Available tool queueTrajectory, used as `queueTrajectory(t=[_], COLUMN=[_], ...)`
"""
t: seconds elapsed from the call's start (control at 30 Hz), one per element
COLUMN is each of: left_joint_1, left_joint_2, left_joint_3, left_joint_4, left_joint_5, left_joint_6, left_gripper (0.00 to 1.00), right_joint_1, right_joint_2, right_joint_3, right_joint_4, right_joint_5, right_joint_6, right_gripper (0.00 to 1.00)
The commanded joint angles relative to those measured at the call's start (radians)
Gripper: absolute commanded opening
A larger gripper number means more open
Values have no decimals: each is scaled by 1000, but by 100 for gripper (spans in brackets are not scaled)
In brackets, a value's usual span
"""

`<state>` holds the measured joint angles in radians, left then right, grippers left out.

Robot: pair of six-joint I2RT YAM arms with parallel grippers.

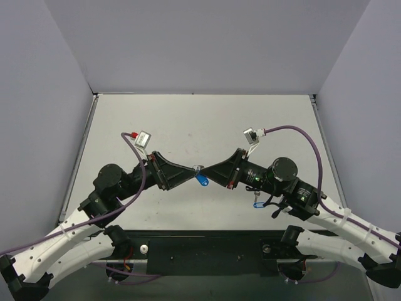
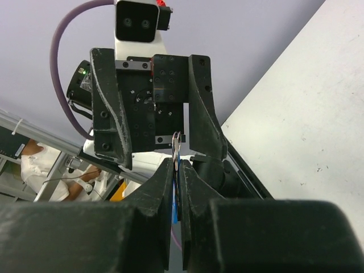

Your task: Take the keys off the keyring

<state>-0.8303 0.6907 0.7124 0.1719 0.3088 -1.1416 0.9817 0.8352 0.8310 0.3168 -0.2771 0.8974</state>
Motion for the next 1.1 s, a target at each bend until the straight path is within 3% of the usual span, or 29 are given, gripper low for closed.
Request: queueTrajectory(t=[0.0, 0.2, 0.47, 0.87, 1.07], left_joint_1=[-1, -1, -4, -9, -9], left_joint_2=[-36, -62, -48, -23, -26], left_joint_3=[116, 157, 104, 96, 85], left_joint_4=[-129, -262, -151, -127, -120], left_joint_5=[-31, -77, -40, -19, -16], left_joint_6=[97, 154, 125, 121, 120], left_gripper=[80, 81, 73, 35, 31], right_joint_1=[5, 14, 35, 71, 72], right_joint_2=[-27, -38, 2, 41, 38], right_joint_3=[16, 29, 48, 77, 82], right_joint_4=[27, 7, 19, 25, 7], right_joint_5=[-4, -16, -28, -28, -11], right_joint_6=[-15, -15, 14, -5, -17], right_gripper=[0, 0, 0, 0, 0])
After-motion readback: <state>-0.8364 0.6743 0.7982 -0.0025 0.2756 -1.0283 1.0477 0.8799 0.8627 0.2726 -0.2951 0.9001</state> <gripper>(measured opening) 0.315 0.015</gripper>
